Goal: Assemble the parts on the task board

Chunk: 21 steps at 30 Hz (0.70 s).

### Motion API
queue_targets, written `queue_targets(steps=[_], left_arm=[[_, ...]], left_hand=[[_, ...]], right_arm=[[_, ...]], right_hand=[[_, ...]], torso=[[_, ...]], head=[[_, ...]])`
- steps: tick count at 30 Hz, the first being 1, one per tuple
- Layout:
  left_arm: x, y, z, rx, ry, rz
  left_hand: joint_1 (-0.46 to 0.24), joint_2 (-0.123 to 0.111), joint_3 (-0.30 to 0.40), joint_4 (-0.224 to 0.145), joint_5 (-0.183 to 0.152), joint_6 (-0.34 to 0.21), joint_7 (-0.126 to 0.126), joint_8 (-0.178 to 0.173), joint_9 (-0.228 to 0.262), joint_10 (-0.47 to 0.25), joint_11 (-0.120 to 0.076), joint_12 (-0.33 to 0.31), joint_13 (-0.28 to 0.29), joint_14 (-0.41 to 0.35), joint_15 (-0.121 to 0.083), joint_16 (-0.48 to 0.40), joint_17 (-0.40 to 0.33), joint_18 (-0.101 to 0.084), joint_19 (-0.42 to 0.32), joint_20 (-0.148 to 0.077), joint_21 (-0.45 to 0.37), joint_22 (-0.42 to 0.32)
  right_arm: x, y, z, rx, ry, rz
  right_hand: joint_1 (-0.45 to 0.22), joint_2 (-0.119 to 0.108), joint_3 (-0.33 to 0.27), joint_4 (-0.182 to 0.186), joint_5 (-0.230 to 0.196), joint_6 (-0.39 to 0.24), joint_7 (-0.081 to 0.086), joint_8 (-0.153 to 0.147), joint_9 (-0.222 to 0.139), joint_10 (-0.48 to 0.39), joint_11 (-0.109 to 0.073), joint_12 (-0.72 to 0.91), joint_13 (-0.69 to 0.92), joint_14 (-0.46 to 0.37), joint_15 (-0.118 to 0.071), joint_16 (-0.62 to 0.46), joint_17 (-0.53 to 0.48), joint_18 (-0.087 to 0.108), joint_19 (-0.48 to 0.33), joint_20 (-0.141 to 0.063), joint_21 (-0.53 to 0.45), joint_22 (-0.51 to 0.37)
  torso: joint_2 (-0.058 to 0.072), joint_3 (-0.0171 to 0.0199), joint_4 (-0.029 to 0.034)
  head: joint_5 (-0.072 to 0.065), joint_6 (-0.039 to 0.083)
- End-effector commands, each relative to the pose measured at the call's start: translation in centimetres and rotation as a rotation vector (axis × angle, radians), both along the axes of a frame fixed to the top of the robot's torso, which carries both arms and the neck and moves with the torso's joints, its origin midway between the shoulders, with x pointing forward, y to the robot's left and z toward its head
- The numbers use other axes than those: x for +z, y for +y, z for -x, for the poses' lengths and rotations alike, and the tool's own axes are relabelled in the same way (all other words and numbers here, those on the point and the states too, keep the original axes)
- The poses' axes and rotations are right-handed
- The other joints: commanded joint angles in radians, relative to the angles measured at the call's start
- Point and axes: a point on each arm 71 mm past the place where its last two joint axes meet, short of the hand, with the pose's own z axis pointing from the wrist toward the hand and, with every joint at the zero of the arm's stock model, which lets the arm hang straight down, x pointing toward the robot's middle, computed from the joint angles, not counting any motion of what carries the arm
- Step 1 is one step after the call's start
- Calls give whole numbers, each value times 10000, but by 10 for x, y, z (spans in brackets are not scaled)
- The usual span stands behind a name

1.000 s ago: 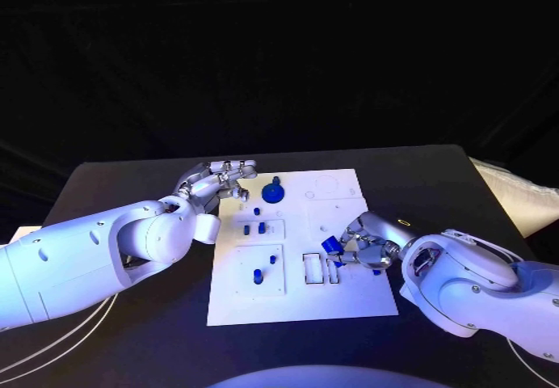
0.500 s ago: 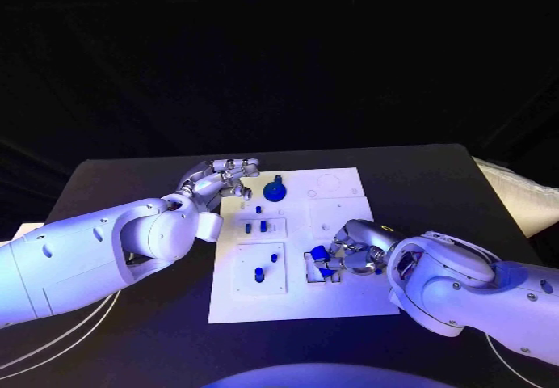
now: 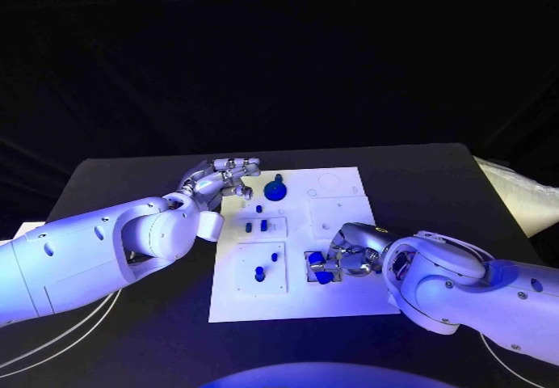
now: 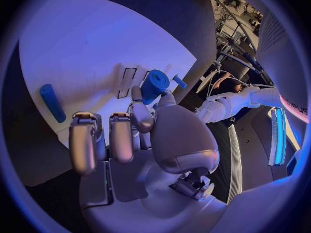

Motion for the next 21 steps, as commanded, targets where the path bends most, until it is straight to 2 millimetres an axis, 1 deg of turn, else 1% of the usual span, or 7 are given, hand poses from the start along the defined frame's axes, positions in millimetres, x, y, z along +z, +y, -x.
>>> queue_targets(steps=[1, 7, 11, 15, 16, 18, 21], left_arm=[[1, -2, 1, -138, -59, 115], [1, -2, 0, -134, -56, 112], [1, -2, 1, -141, -54, 115], [1, -2, 1, -149, -53, 118], [1, -2, 1, -149, -53, 118], [1, -2, 1, -148, -52, 118], [1, -2, 1, -151, -51, 119]], left_hand=[[63, 31, -67, 10, 20, -77, -8, 53, -11, -69, -9, 58, 14, -52, -46, -55, -8, 144, 5, -30, -61, -9], [63, 31, -67, 10, 20, -77, -8, 53, -11, -69, -9, 58, 14, -52, -46, -55, -8, 144, 5, -30, -61, -9], [63, 31, -67, 10, 20, -77, -8, 53, -11, -69, -9, 58, 14, -52, -46, -55, -8, 144, 5, -30, -61, -9], [63, 31, -67, 10, 20, -77, -8, 53, -11, -69, -9, 58, 14, -52, -46, -55, -8, 144, 5, -30, -61, -9], [63, 31, -67, 10, 20, -77, -8, 53, -11, -69, -9, 58, 14, -52, -46, -55, -8, 144, 5, -30, -61, -9], [63, 31, -67, 10, 20, -77, -8, 53, -11, -69, -9, 58, 14, -52, -46, -55, -8, 144, 5, -30, -61, -9], [63, 31, -67, 10, 20, -77, -8, 53, -11, -69, -9, 58, 14, -52, -46, -55, -8, 144, 5, -30, -61, -9]], right_arm=[[1, 0, -1, 83, -430, 278], [2, 0, -2, 88, -681, 339], [3, 0, -2, 146, -721, 381], [3, 1, -1, 266, -696, 466], [2, 2, -1, 327, -709, 520], [2, 3, -1, 403, -731, 588], [1, 6, -1, 574, -801, 746]], right_hand=[[-465, -248, -374, 9, -864, -89, 45, -80, 21, -77, 42, -114, -33, 557, -40, -80, -55, -75, -17, -79, -23, 786], [-1241, -738, -541, 31, -964, -140, 43, -103, 125, -125, 56, -302, -95, 540, -44, -142, -133, -65, -47, -84, -59, 741], [-1238, -770, -375, 2, -949, -149, 47, -107, 162, -125, 52, -341, -96, 541, -41, -148, -135, -66, -44, -84, -60, 745], [-303, -576, 12, -300, -810, -165, 51, -114, 246, -108, 63, -380, -56, 548, -31, -152, -130, -63, -52, -68, -73, 734], [285, -489, 191, -570, -586, -174, 45, -117, 285, -100, 53, -391, -31, 549, -35, -157, -134, -63, -50, -66, -75, 736], [951, -452, 375, -938, -449, -182, 47, -117, 325, -92, 51, -396, 0, 553, -44, -151, -117, -60, -55, -73, -81, 731], [1638, -396, 589, -1353, -584, -169, 37, -106, 378, -69, 36, -375, 61, 561, -56, -130, -74, -65, -42, -80, -74, 752]], torso=[[-2, -1, 9], [-4, 3, -14], [-2, 2, -14], [0, 1, -2], [2, 2, 4], [2, 2, 4], [0, -2, 4]], head=[[1, 0], [10, 0], [8, 3], [-2, -9], [-5, -16], [-5, -16], [2, -27]])
